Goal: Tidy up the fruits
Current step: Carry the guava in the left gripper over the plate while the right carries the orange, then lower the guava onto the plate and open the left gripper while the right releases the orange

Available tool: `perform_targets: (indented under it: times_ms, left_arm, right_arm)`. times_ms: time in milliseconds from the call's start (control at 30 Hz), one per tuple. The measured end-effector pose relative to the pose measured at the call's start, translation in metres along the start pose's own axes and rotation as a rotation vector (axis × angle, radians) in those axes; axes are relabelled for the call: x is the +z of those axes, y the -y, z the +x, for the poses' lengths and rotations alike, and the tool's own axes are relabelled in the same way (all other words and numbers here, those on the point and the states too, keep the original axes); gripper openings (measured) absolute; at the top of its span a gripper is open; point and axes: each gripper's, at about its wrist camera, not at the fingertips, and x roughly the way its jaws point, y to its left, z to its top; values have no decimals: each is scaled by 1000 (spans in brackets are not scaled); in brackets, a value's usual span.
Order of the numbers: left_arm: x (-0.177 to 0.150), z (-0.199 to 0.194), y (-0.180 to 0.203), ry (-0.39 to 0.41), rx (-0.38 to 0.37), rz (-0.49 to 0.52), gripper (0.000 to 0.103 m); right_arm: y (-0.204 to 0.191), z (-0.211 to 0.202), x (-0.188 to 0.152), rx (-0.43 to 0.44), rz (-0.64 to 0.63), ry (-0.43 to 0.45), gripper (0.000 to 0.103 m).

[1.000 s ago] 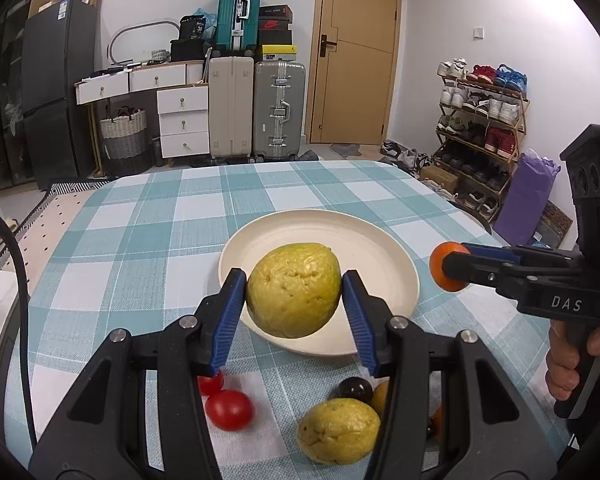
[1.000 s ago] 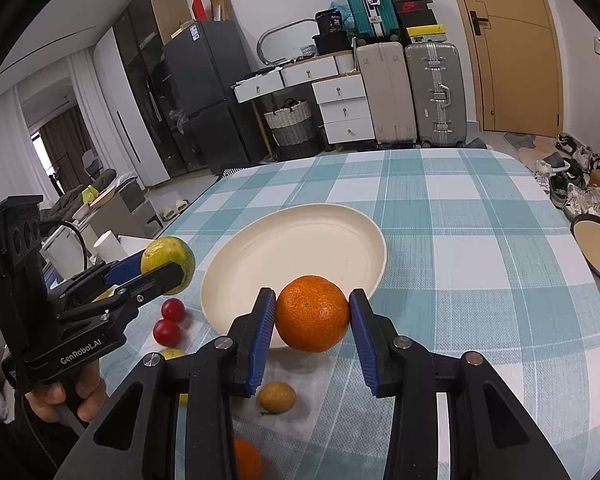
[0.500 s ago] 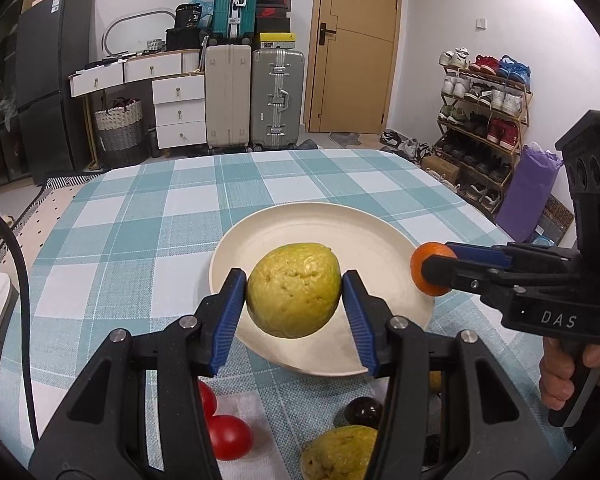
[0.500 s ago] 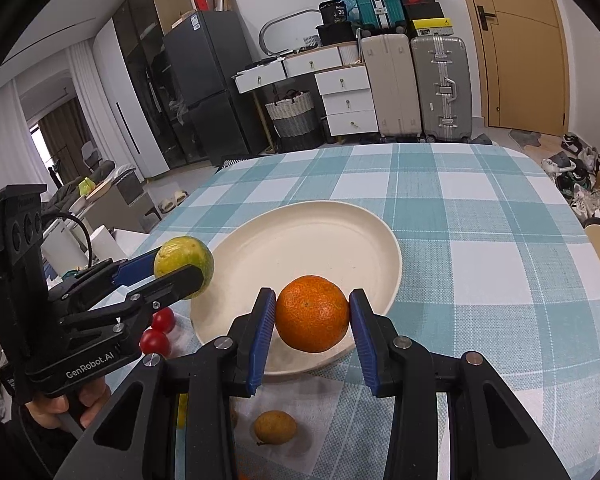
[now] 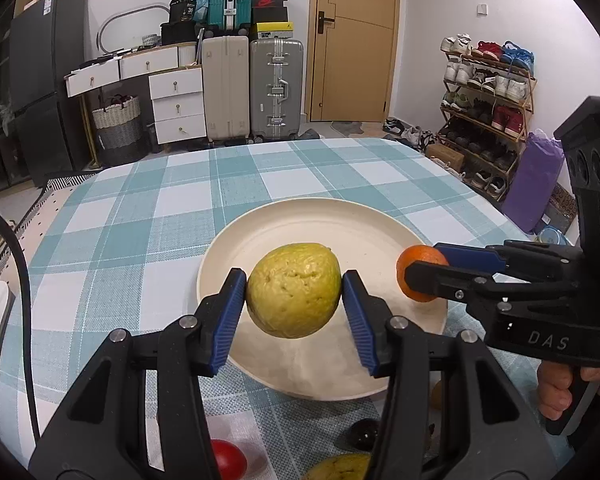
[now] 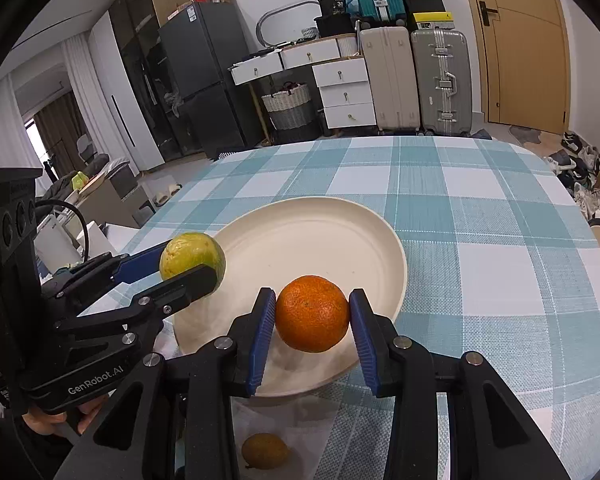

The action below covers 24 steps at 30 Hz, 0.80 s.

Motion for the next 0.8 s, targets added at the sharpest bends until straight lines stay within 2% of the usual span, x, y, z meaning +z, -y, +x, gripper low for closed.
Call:
perform_targets:
  times_ms: [500, 567, 800]
  left_arm:
    - [-4, 14, -2, -40, 15, 2, 47]
    - [-4, 13, -2, -30, 22, 6, 44]
    - [-4, 11, -5, -23, 17, 3, 44]
  right_arm:
    - [-2, 13, -4, -30, -26, -19, 39]
    - [-2, 14, -4, -29, -27, -23, 39]
    - [-2, 16, -5, -35, -33, -30, 39]
